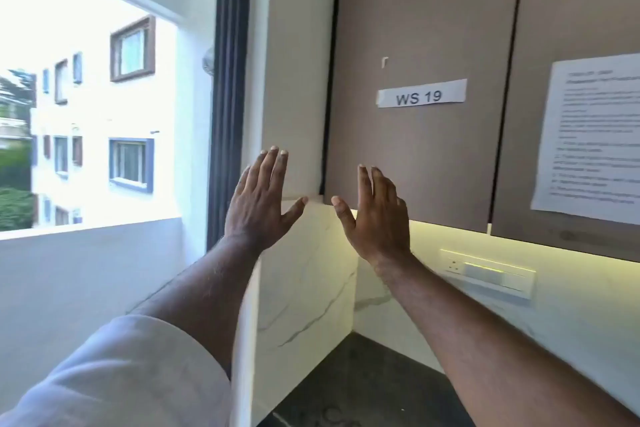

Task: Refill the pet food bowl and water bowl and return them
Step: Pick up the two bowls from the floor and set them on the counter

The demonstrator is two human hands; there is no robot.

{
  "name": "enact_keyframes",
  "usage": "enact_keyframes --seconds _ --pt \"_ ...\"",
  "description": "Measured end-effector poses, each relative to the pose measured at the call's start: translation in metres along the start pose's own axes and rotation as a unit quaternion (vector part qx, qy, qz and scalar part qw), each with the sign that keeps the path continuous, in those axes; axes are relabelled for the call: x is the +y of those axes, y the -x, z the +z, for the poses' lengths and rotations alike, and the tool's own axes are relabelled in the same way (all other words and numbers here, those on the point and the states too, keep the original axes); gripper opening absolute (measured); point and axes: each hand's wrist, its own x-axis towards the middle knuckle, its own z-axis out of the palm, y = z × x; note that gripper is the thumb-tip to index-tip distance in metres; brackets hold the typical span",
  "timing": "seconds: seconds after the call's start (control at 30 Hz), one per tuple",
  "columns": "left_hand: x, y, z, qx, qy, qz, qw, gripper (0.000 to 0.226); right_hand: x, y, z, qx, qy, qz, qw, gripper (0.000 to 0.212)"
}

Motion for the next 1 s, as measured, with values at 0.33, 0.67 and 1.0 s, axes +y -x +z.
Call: enact_keyframes --seconds 0.33,0.67,1.0 --pt "-0.099 0.112 -0.066 -0.051 -0.091 -0.144 0.984 0.075 -0.120 0.047 0.056 -0.073 -0.140 -0.068 0.985 0.082" --pt "-0.193 0.236 -0.093 -0.098 -0.123 -0.302 0.940 0.069 -0.251 0.129 0.129 -0.179 -0.242 -0.116 0.947 0.085" --pt "-0.280 0.396 -0.037 -0.201 -0.117 -0.449 0.863 0.068 -0.373 0.247 0.241 -0.356 -0.272 -0.122 0.886 0.075"
